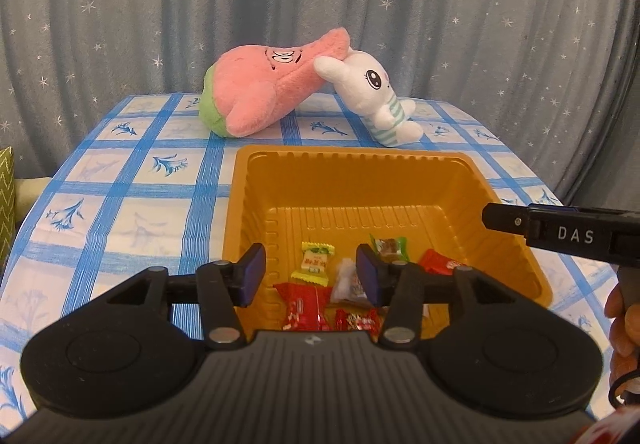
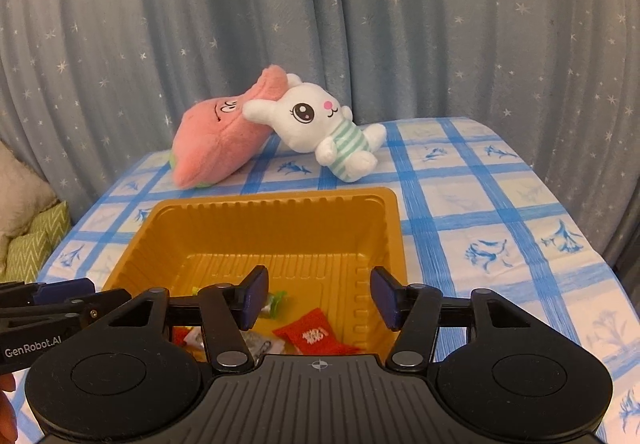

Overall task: Organize snacks
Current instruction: 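Open the left tool over the tray while the right tool releases the green snack, then withdraw both tools from the tray toward the remaining snacks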

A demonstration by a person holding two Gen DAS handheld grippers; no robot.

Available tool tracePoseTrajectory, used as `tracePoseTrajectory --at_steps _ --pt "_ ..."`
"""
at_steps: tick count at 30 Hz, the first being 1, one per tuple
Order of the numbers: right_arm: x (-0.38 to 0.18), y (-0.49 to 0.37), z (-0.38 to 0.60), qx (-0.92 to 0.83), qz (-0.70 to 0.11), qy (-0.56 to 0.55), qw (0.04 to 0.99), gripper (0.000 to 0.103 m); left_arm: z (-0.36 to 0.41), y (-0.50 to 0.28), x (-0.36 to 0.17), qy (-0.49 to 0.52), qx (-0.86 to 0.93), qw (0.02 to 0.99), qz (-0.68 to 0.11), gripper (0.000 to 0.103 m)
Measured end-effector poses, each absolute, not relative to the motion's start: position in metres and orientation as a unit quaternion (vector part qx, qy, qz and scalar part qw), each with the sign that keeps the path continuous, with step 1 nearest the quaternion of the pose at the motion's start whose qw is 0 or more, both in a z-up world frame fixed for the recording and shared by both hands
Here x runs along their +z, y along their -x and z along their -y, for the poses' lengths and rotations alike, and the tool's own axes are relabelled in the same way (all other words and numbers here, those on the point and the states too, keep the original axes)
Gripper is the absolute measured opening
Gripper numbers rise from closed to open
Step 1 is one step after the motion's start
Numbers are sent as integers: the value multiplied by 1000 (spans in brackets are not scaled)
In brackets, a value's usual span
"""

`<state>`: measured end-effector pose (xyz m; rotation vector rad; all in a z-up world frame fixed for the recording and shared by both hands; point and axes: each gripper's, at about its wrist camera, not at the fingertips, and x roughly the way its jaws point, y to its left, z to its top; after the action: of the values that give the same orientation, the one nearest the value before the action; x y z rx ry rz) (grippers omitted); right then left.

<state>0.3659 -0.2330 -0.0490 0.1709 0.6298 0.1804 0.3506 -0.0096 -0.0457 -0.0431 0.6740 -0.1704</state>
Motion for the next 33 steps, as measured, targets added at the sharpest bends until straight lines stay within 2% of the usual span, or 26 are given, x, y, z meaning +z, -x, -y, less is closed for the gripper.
tracePoseTrajectory --at_steps 5,9,15,33 --pt "-46 -349 237 90 -309 -85 943 58 9 -330 -41 24 -84 941 -326 52" --pt "-45 -337 239 95 -310 -76 943 63 5 -313 -39 30 -85 942 -323 65" --pt "-46 -314 242 99 -313 -62 943 70 -3 -290 -41 39 -77 941 -328 70" --pt "-67 -231 247 102 -331 -55 936 72 -19 -215 -49 51 -62 941 -330 84"
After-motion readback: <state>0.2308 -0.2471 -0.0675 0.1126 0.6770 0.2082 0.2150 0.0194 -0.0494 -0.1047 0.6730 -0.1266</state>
